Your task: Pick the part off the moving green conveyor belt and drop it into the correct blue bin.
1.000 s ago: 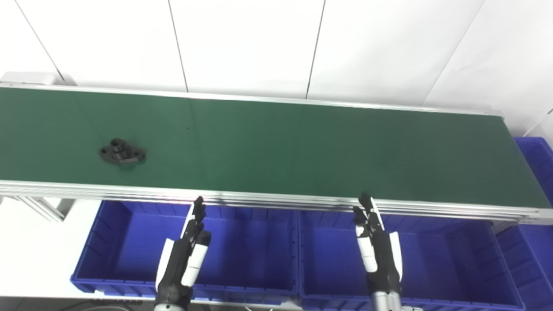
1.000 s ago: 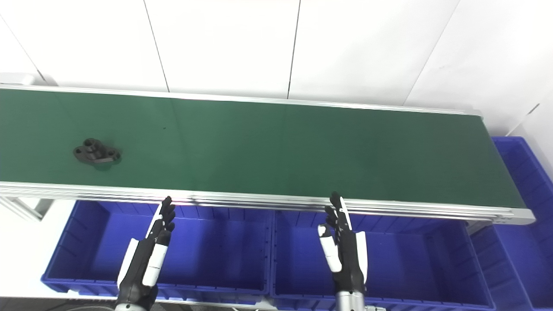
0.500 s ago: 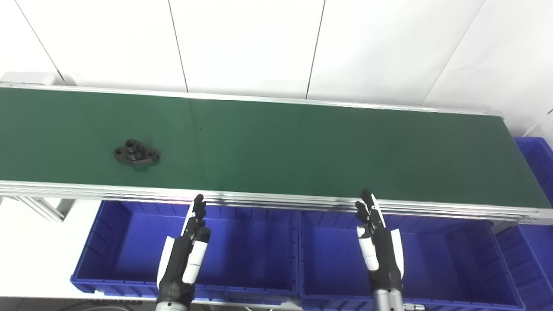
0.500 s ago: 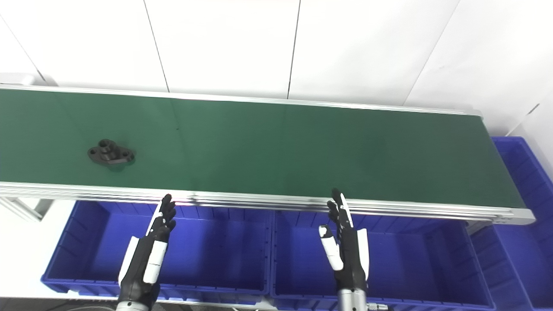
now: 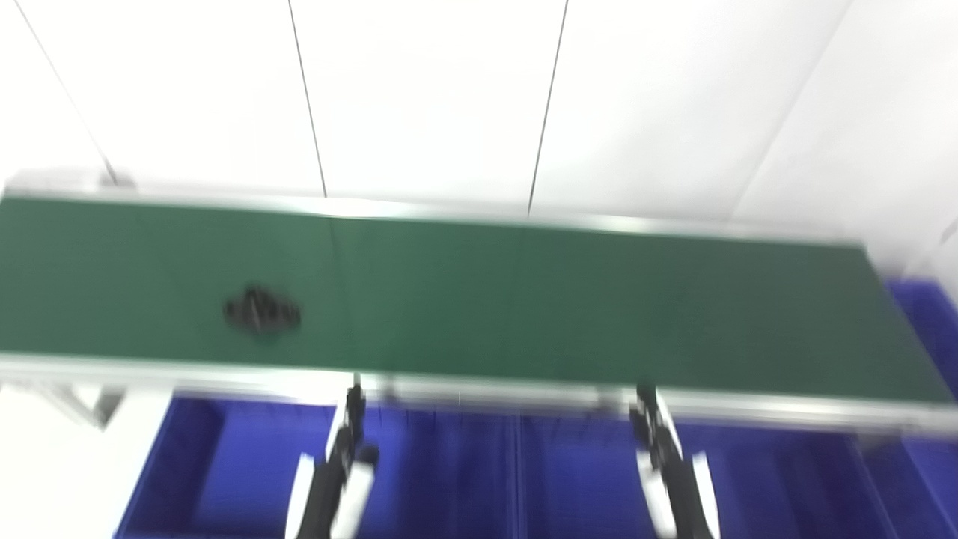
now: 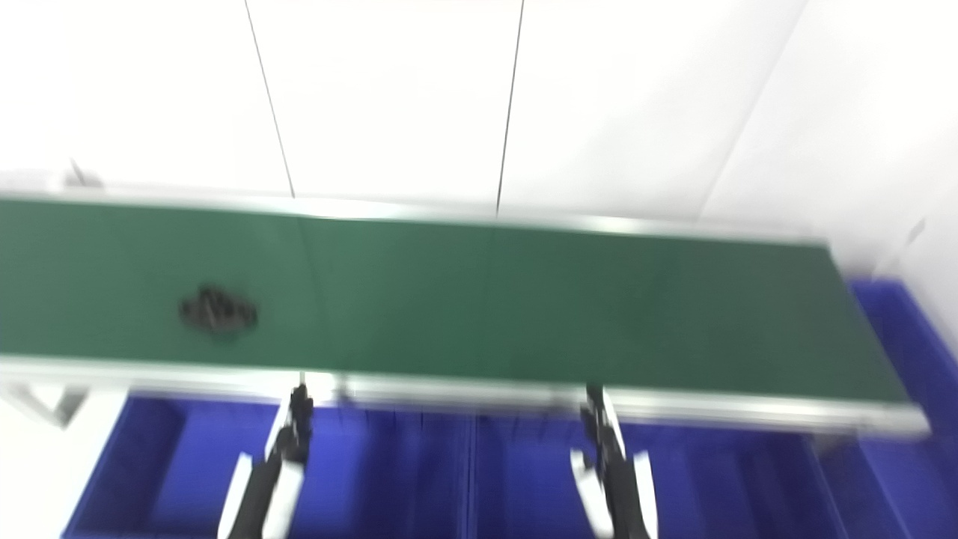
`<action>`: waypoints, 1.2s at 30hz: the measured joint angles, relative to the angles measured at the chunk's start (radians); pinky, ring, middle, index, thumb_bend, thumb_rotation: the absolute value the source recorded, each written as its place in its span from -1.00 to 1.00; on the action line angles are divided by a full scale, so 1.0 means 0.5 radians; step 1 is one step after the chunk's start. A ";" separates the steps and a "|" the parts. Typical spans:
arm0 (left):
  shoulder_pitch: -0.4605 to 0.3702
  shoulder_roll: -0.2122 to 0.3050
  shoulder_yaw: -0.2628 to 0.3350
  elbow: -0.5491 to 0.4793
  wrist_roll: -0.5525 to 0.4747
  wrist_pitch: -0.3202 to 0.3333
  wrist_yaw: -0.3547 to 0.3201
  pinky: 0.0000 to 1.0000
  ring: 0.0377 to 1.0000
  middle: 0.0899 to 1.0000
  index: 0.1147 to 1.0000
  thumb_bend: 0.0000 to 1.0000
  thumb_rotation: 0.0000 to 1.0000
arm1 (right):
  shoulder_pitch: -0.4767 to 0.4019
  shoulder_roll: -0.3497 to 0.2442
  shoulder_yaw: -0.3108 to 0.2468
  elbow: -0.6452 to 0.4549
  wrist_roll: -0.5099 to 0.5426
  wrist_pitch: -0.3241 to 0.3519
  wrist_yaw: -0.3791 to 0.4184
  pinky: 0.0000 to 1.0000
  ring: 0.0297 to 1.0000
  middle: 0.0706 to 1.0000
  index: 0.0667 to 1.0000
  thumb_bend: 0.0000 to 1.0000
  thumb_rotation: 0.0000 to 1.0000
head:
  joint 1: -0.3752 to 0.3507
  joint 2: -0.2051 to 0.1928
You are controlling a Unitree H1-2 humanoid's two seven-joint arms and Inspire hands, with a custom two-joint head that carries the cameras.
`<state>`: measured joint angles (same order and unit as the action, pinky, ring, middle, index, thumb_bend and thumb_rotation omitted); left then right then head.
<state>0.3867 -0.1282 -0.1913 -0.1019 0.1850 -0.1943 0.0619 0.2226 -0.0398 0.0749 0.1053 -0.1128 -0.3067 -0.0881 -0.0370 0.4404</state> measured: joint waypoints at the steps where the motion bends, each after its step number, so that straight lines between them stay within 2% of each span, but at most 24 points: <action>1: -0.008 -0.002 -0.002 0.018 0.003 -0.007 0.004 1.00 0.99 1.00 1.00 0.11 0.95 | 0.000 -0.003 -0.003 0.008 0.013 -0.007 0.004 0.95 0.93 0.96 0.95 0.78 1.00 | 0.034 -0.025; 9: -0.027 -0.005 -0.026 0.091 0.082 -0.050 0.042 0.93 0.97 1.00 1.00 0.10 0.83 | -0.017 -0.031 -0.042 0.134 0.056 -0.114 0.038 0.95 0.97 1.00 1.00 0.75 1.00 | 0.135 -0.059; 13: -0.032 -0.006 -0.025 0.100 0.087 -0.054 0.078 0.87 0.94 1.00 1.00 -0.01 0.80 | -0.030 -0.041 -0.059 0.158 0.051 -0.156 0.038 0.94 0.96 1.00 1.00 0.68 1.00 | 0.181 -0.043; 17: -0.037 -0.006 -0.029 0.100 0.125 -0.056 0.095 0.81 0.91 1.00 1.00 -0.16 0.76 | -0.043 -0.064 -0.067 0.166 0.059 -0.171 0.047 0.99 0.99 1.00 1.00 0.63 1.00 | 0.221 -0.010; 24: -0.036 -0.006 -0.035 0.077 0.166 -0.038 0.096 0.79 0.91 1.00 1.00 -0.15 0.67 | -0.036 -0.088 -0.082 0.110 0.106 -0.171 0.090 1.00 1.00 1.00 1.00 0.64 1.00 | 0.292 0.104; 26: -0.034 -0.006 -0.039 0.050 0.167 -0.014 0.096 0.79 0.91 1.00 1.00 -0.16 0.64 | -0.034 -0.093 -0.083 0.074 0.048 -0.170 0.079 1.00 0.99 1.00 1.00 0.61 1.00 | 0.301 0.156; 30: -0.031 -0.006 -0.047 -0.008 0.167 0.024 0.096 0.82 0.92 1.00 1.00 -0.19 0.59 | -0.025 -0.120 -0.065 0.019 -0.244 -0.180 0.012 1.00 0.98 1.00 0.99 0.51 1.00 | 0.286 0.193; 33: -0.029 -0.007 -0.049 -0.033 0.163 0.041 0.096 0.85 0.92 1.00 1.00 -0.14 0.61 | -0.006 -0.164 0.002 -0.044 -0.464 -0.198 -0.098 0.98 0.98 0.99 0.99 0.57 1.00 | 0.246 0.224; 36: -0.030 -0.008 -0.052 -0.053 0.156 0.050 0.096 0.88 0.92 1.00 1.00 -0.12 0.67 | 0.003 -0.171 0.020 -0.170 -0.573 -0.204 -0.153 0.86 0.91 0.96 0.96 0.67 1.00 | 0.209 0.242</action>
<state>0.3716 -0.1320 -0.2171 -0.1283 0.2631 -0.1694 0.1099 0.2242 -0.1252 0.0847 0.0204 -0.3995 -0.4084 -0.1648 0.0676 0.5614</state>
